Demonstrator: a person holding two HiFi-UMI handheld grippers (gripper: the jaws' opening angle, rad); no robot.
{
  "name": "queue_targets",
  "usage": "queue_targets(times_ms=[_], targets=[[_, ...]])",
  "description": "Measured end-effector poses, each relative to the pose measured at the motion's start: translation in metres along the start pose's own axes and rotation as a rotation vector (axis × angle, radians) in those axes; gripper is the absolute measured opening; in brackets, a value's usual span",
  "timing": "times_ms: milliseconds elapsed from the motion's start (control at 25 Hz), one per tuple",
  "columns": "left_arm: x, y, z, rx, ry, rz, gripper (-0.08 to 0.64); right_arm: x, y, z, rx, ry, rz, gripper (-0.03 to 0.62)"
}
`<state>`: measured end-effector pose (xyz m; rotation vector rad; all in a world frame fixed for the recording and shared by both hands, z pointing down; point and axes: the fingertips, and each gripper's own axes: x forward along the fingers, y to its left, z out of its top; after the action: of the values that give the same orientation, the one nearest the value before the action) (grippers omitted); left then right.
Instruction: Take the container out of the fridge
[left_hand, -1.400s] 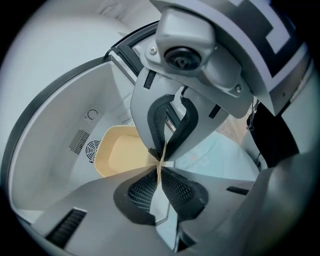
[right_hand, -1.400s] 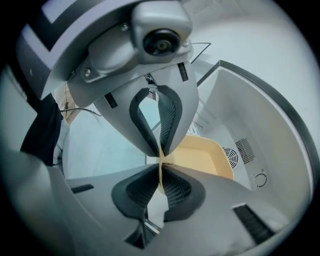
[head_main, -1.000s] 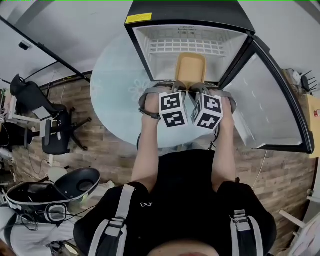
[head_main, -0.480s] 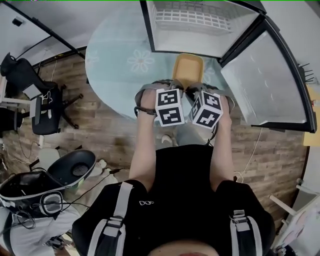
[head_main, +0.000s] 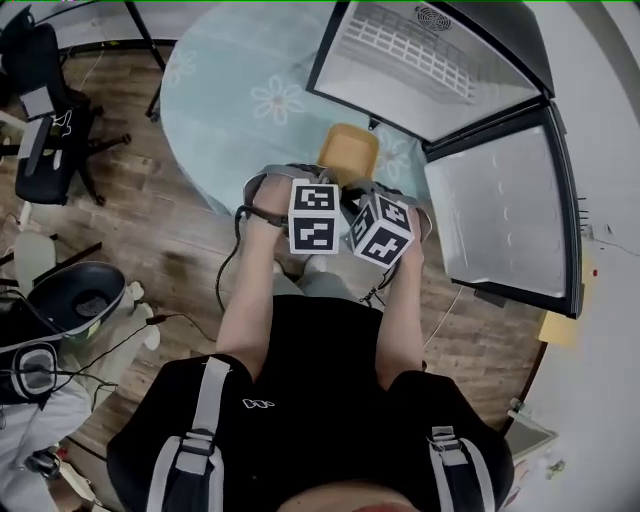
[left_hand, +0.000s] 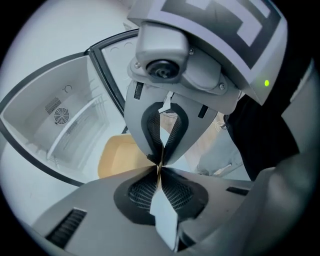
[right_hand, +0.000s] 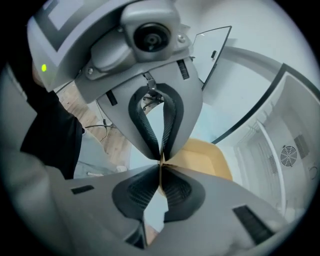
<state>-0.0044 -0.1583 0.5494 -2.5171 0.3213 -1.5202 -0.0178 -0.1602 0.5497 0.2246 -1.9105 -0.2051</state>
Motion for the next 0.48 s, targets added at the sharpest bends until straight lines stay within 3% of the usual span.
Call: queue_targets(times_ms=[480], targets=[[0.024, -0.012, 0.030, 0.010, -0.016, -0.063, 0.037, -0.003, 0.008, -0.042, 0.051, 0.037, 0.055, 0.021]])
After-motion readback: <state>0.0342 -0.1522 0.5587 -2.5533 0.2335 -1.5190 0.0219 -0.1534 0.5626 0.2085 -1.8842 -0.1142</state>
